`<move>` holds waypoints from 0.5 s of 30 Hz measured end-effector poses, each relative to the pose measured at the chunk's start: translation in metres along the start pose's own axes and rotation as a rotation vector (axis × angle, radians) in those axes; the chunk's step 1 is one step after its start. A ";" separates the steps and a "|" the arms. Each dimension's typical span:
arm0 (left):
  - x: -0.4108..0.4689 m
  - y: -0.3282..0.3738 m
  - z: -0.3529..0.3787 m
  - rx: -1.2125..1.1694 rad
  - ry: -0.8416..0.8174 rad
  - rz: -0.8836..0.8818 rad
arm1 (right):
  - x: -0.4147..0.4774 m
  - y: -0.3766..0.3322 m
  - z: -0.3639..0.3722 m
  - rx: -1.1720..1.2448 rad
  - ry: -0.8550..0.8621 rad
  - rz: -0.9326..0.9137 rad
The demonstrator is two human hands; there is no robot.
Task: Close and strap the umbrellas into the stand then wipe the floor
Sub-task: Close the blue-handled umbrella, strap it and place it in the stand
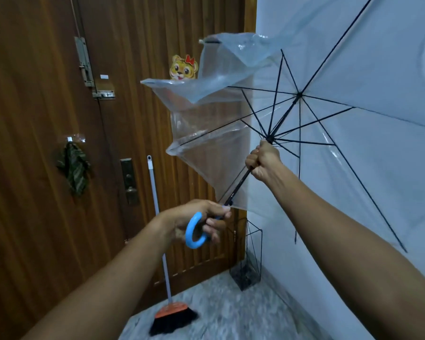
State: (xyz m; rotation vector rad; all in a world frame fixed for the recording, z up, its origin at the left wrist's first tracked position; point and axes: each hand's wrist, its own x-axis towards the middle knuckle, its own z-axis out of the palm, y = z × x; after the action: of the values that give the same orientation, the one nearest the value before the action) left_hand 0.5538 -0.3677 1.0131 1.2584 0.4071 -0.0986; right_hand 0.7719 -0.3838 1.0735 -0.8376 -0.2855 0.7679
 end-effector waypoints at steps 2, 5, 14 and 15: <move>0.007 -0.006 0.011 -0.082 0.098 0.086 | 0.003 -0.004 -0.002 0.004 -0.007 0.011; 0.010 -0.006 0.019 0.015 0.223 0.183 | 0.003 -0.006 -0.007 0.004 -0.006 0.049; 0.029 0.007 0.027 0.090 0.530 0.261 | -0.042 0.042 0.001 -0.202 -0.197 0.125; 0.032 0.008 0.027 0.083 0.550 0.278 | -0.048 0.052 0.000 -0.197 -0.210 0.143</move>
State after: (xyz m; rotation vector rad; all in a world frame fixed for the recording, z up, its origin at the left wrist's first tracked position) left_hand 0.5927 -0.3857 1.0154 1.4053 0.6987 0.4816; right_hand 0.7123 -0.3961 1.0372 -0.9715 -0.4987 0.9750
